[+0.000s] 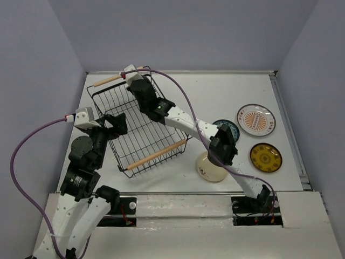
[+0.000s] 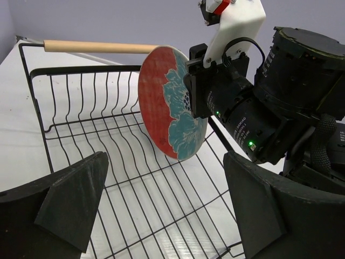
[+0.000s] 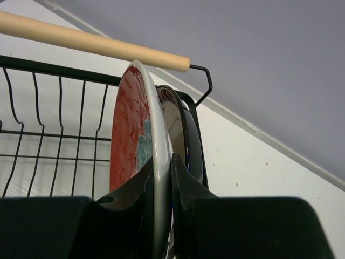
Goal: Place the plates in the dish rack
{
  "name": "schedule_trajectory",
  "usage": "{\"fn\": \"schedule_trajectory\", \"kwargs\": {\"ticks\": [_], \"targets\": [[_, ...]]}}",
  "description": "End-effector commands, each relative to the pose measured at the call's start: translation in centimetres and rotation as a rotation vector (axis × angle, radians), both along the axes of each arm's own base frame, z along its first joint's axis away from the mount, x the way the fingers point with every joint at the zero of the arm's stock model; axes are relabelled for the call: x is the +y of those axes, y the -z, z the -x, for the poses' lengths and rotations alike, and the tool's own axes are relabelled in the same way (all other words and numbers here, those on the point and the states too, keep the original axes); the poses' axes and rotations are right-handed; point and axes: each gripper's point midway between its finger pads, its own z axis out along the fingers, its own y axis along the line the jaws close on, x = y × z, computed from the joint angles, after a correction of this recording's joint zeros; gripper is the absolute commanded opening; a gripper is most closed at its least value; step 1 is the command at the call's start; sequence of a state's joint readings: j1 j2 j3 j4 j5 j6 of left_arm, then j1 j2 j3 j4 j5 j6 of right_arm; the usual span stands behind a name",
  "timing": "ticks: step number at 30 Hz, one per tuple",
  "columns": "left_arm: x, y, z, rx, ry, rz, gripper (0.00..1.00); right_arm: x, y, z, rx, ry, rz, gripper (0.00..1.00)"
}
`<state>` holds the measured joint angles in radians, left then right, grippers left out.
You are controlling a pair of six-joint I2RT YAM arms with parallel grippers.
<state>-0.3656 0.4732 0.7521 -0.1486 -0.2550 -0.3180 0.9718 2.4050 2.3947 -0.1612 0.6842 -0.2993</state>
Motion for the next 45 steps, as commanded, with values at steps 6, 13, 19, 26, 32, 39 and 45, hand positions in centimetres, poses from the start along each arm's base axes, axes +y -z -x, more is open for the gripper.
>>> {"fn": "schedule_trajectory", "kwargs": {"ticks": [6,13,19,26,32,39,45], "targets": [[0.3,-1.5,0.1,-0.055,-0.013,0.003,0.99,-0.7,-11.0,-0.2,-0.238,0.065,-0.280,0.07],[0.2,-1.5,0.1,-0.057,-0.010,0.002,0.99,0.1,-9.0,-0.7,-0.218,0.065,-0.272,0.07],[0.3,-1.5,0.2,-0.060,-0.012,0.005,0.99,0.7,-6.6,-1.0,-0.186,0.059,-0.257,0.07],[0.2,-1.4,0.2,-0.057,-0.010,0.003,0.99,1.3,-3.9,-1.0,-0.135,0.049,-0.263,0.07],[0.2,-1.4,0.1,-0.057,-0.010,0.002,0.99,1.1,-3.3,-0.8,-0.117,0.056,-0.269,0.22],[0.2,-1.3,0.0,-0.055,-0.010,0.003,0.99,0.5,-6.0,-0.3,-0.136,0.049,-0.306,0.52],[0.2,-1.1,-0.1,-0.054,-0.007,0.002,0.99,-0.6,-11.1,1.9,-0.109,-0.029,-0.386,0.66]]}}
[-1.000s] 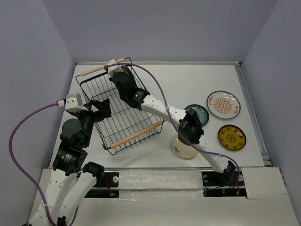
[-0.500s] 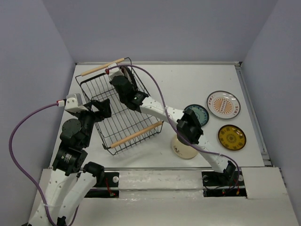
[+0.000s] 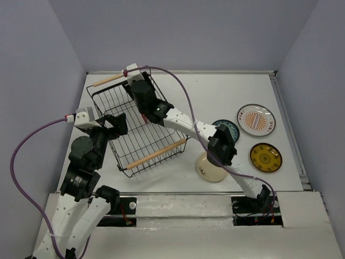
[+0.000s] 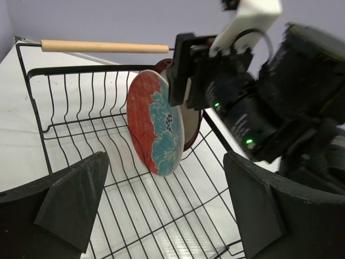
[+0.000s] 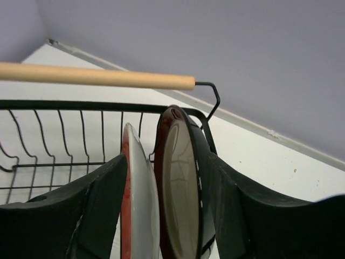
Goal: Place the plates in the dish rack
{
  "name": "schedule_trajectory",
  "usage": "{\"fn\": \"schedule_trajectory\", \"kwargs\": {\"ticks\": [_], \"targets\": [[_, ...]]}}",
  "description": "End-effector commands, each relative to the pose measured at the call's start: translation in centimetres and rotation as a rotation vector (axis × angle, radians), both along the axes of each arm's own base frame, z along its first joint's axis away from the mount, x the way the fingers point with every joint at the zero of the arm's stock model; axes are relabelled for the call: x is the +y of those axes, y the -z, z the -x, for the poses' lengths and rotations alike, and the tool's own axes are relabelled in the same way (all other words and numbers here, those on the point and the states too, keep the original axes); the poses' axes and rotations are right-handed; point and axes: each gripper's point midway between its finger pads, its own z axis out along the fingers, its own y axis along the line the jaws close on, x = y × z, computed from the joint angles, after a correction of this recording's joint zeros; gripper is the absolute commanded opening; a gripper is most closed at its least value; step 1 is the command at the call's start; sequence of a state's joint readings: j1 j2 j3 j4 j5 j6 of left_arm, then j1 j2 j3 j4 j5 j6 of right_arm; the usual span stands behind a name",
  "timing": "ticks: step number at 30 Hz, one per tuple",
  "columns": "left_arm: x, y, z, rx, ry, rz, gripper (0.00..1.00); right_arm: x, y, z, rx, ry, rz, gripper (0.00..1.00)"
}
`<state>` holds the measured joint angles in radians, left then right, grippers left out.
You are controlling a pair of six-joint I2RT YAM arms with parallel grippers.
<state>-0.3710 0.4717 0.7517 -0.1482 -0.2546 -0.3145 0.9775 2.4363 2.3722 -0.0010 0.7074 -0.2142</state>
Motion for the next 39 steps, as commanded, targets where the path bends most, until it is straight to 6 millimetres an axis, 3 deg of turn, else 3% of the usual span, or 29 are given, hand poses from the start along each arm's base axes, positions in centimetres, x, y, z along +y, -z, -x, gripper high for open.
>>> {"fn": "schedule_trajectory", "kwargs": {"ticks": [1,3,5,9,10,11,13,14,15,17,18,21,24,25,29,33,36,39], "targets": [[0.2,-1.0,-0.1,-0.051,-0.011,0.006,0.99,-2.3,-11.1,3.0,-0.053,-0.066,-0.206,0.67],[0.1,-0.9,-0.1,-0.053,-0.003,0.005,0.99,-3.0,-11.4,4.3,-0.013,-0.101,-0.209,0.67],[-0.1,-1.0,-0.1,-0.059,0.009,0.003,0.99,-5.0,-11.6,6.2,0.049,-0.147,-0.235,0.64],[-0.5,-1.0,0.1,-0.069,0.036,-0.005,0.99,-9.6,-8.5,10.6,0.274,-0.292,-0.365,0.44],[-0.6,-1.2,0.1,-0.077,0.043,-0.003,0.99,-11.2,-7.6,11.3,0.314,-0.300,-0.389,0.32],[-1.0,-1.2,0.2,-0.080,0.065,-0.003,0.99,-15.6,-5.1,11.7,0.373,-0.255,-0.406,0.25],[-1.3,-1.2,0.3,-0.085,0.081,-0.003,0.99,-18.7,-2.5,13.2,0.481,-0.254,-0.498,0.16],[-1.5,-1.3,0.3,-0.087,0.094,-0.003,0.99,-21.5,0.0,15.0,0.521,-0.213,-0.515,0.09],[-1.6,-1.4,0.4,-0.092,0.098,-0.002,0.99,-24.3,1.0,14.7,0.534,-0.135,-0.571,0.07],[-1.8,-1.4,0.5,-0.095,0.110,-0.003,0.99,-27.4,2.6,15.8,0.548,-0.076,-0.628,0.07],[-1.8,-1.4,0.5,-0.098,0.112,-0.004,0.99,-30.1,3.8,16.9,0.537,-0.018,-0.660,0.07],[-1.8,-1.5,0.6,-0.105,0.116,-0.011,0.99,-33.7,6.9,18.8,0.583,0.075,-0.701,0.07],[-1.9,-1.6,0.7,-0.109,0.121,-0.015,0.99,-35.1,10.3,20.7,0.674,0.147,-0.712,0.10],[-2.0,-1.6,0.7,-0.111,0.127,-0.017,0.99,-35.5,12.1,21.8,0.720,0.175,-0.703,0.24],[-2.1,-1.9,1.0,-0.124,0.139,-0.015,0.99,-36.0,15.3,24.1,0.820,0.231,-0.751,0.56],[-2.0,-2.3,1.3,-0.139,0.142,-0.012,0.99,-35.7,19.0,26.0,0.945,0.271,-0.772,0.58],[-2.0,-2.4,1.4,-0.143,0.140,-0.011,0.99,-36.9,21.0,26.7,0.970,0.363,-0.761,0.58],[-2.1,-2.4,1.4,-0.143,0.145,-0.012,0.99,-38.0,21.3,26.8,0.942,0.430,-0.763,0.59]]}}
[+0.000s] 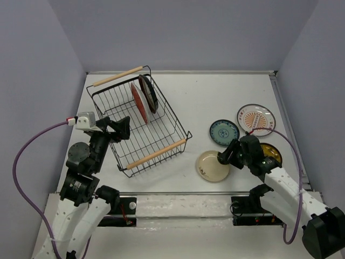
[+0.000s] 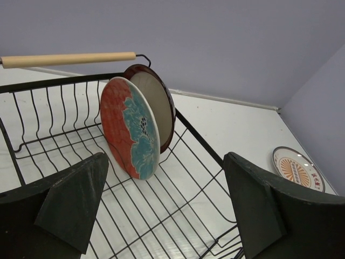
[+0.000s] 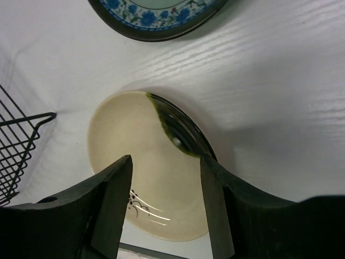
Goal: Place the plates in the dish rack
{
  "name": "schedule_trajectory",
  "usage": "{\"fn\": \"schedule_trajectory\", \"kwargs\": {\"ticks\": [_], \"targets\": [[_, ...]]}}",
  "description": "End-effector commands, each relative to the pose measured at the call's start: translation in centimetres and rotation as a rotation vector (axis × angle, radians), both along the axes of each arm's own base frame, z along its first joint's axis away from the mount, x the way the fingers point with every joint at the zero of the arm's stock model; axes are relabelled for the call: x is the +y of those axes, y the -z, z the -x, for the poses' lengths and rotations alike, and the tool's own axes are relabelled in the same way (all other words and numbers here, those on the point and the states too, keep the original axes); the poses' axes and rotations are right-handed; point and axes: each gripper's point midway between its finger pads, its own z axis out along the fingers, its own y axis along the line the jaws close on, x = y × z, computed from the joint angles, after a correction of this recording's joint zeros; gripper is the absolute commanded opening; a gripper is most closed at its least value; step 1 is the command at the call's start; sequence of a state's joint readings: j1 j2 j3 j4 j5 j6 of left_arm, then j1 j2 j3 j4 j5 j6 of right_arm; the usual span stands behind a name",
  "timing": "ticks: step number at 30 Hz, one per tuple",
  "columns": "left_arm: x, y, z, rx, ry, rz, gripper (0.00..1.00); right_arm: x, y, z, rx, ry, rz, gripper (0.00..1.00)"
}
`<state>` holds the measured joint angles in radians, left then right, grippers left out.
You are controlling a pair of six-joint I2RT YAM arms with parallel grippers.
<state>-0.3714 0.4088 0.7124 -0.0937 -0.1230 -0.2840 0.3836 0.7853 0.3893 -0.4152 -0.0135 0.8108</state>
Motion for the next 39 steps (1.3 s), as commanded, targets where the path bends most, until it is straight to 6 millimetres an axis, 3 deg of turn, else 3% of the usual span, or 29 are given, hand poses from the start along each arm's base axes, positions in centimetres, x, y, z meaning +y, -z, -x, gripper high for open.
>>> {"fn": "schedule_trajectory", "kwargs": {"ticks": [1,10,15,19,24,28,30,33,39], "targets": [[-0.2,-1.5,0.2,-0.065,0.014,0.001,0.99,-1.2,0.0,-0.1,0.004,0.103,0.007,0.59],[0.1,-1.4,0.1,-0.065,-0.003,0.000,0.99,0.0,3.0,1.1,0.140,0.023,0.006,0.58],[0.0,-1.4,0.1,-0.063,-0.001,0.004,0.99,0.3,3.0,1.2,0.124,0.008,-0.008,0.40],[0.0,-1.2,-0.1,-0.057,-0.001,0.001,0.99,0.3,2.8,1.2,0.116,0.006,-0.014,0.48],[-0.1,-1.3,0.0,-0.060,0.006,0.002,0.99,0.9,1.1,0.9,0.076,-0.026,-0.042,0.55],[-0.1,-1.3,0.0,-0.060,0.006,0.002,0.99,-2.2,-3.0,-1.4,-0.069,0.126,0.061,0.58],[-0.1,-1.3,0.0,-0.061,0.007,0.000,0.99,-3.6,-3.5,-1.8,-0.078,0.178,0.124,0.59],[-0.1,-1.3,0.1,-0.062,0.007,0.001,0.99,-5.2,-3.0,-2.7,-0.048,0.222,0.234,0.65],[0.0,-1.5,0.3,-0.070,0.005,0.005,0.99,-3.6,0.2,-3.2,0.108,0.101,0.287,0.68]]}}
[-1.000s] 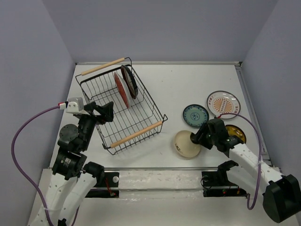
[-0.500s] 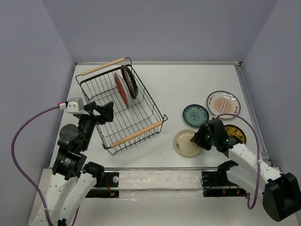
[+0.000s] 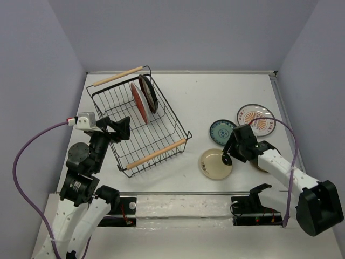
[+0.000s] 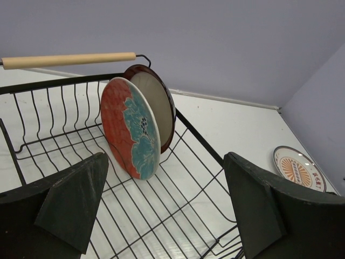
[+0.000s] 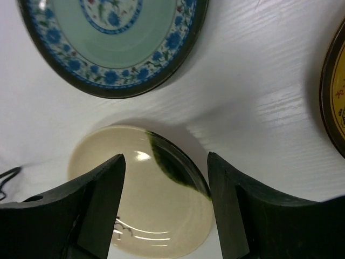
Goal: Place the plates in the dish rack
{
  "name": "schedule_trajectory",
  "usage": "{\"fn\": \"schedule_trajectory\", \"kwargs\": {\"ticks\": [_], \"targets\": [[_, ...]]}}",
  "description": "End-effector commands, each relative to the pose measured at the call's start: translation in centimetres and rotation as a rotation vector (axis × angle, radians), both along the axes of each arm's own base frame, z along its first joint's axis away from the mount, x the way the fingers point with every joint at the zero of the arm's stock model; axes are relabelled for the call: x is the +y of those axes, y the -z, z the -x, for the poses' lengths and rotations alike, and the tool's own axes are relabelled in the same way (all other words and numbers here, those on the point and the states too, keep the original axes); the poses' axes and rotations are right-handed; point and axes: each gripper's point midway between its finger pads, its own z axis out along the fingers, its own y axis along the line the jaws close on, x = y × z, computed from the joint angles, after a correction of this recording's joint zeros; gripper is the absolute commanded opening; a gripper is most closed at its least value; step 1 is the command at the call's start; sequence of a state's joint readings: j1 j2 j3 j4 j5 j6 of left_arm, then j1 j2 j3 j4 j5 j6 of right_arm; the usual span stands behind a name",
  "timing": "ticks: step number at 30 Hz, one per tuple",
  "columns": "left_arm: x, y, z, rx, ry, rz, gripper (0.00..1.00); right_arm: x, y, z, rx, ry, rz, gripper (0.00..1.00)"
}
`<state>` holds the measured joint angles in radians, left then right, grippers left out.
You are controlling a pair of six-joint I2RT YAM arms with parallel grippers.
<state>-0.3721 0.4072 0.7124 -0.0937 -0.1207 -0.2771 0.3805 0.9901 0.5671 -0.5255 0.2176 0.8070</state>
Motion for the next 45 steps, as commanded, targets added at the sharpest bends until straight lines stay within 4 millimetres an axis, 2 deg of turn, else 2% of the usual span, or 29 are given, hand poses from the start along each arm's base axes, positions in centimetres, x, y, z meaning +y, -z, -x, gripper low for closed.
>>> {"fn": "schedule_trajectory", "kwargs": {"ticks": [1,6,9,10,11,12,15,22,27,29,35,36,37,38,39,40,41,42,43,44,45], "targets": [[0.0,-1.6,0.3,-0.070,0.003,0.013,0.99,0.1,0.9,-0.4,0.064,-0.059,0.056,0.68],[0.1,-1.6,0.3,-0.069,0.000,0.011,0.99,1.7,2.4,0.1,0.118,-0.136,0.004,0.69],[0.1,-1.6,0.3,-0.071,0.000,0.014,0.99,4.4,3.7,0.9,0.157,-0.244,-0.115,0.68],[0.1,-1.6,0.3,-0.071,0.000,0.014,0.99,5.5,4.7,2.2,0.202,-0.288,-0.176,0.67],[0.0,-1.6,0.3,-0.070,0.003,0.013,0.99,6.2,4.7,1.8,0.173,-0.307,-0.209,0.67],[0.0,-1.6,0.3,-0.073,0.003,0.014,0.99,6.4,5.5,2.6,0.197,-0.314,-0.232,0.65],[-0.1,-1.5,0.2,-0.067,0.006,0.013,0.99,6.5,5.9,3.0,0.196,-0.311,-0.250,0.60],[-0.2,-1.3,0.0,-0.060,0.008,0.010,0.99,6.2,5.8,3.8,0.173,-0.289,-0.268,0.29],[-0.4,-1.1,-0.1,-0.051,0.016,0.008,0.99,6.2,5.7,4.1,0.167,-0.296,-0.278,0.14],[-0.5,-0.9,-0.3,-0.043,0.019,0.005,0.99,6.4,4.9,4.0,0.136,-0.305,-0.288,0.07],[-1.7,0.2,-1.1,-0.002,0.064,-0.005,0.99,6.6,0.9,2.8,-0.007,-0.312,-0.318,0.07],[-2.0,0.4,-1.1,0.007,0.077,0.001,0.99,6.4,-0.5,2.7,-0.030,-0.309,-0.312,0.07],[-2.1,0.7,-1.3,0.018,0.076,-0.001,0.99,5.8,-1.1,2.4,-0.050,-0.295,-0.278,0.07],[-2.1,0.8,-1.4,0.024,0.076,-0.001,0.99,5.2,-1.5,2.9,-0.043,-0.284,-0.253,0.07],[-2.1,0.8,-1.5,0.027,0.075,0.004,0.99,4.9,-3.1,2.4,-0.077,-0.276,-0.238,0.07],[-2.2,0.9,-1.5,0.031,0.081,0.007,0.99,4.2,-3.9,2.0,-0.100,-0.257,-0.204,0.07],[-2.6,0.9,-1.4,0.032,0.100,0.010,0.99,3.7,-4.5,2.5,-0.103,-0.249,-0.188,0.07],[-2.7,0.8,-1.3,0.026,0.109,0.012,0.99,3.6,-6.2,2.1,-0.139,-0.245,-0.182,0.07],[-2.9,0.7,-1.2,0.023,0.122,0.019,0.99,2.9,-6.5,2.5,-0.132,-0.232,-0.153,0.07],[-3.6,0.8,-1.0,0.026,0.162,0.017,0.99,2.4,-8.8,2.0,-0.189,-0.215,-0.137,0.07],[-4.0,0.8,-0.8,0.028,0.188,0.018,0.99,1.7,-8.3,2.3,-0.169,-0.198,-0.106,0.07]]}}
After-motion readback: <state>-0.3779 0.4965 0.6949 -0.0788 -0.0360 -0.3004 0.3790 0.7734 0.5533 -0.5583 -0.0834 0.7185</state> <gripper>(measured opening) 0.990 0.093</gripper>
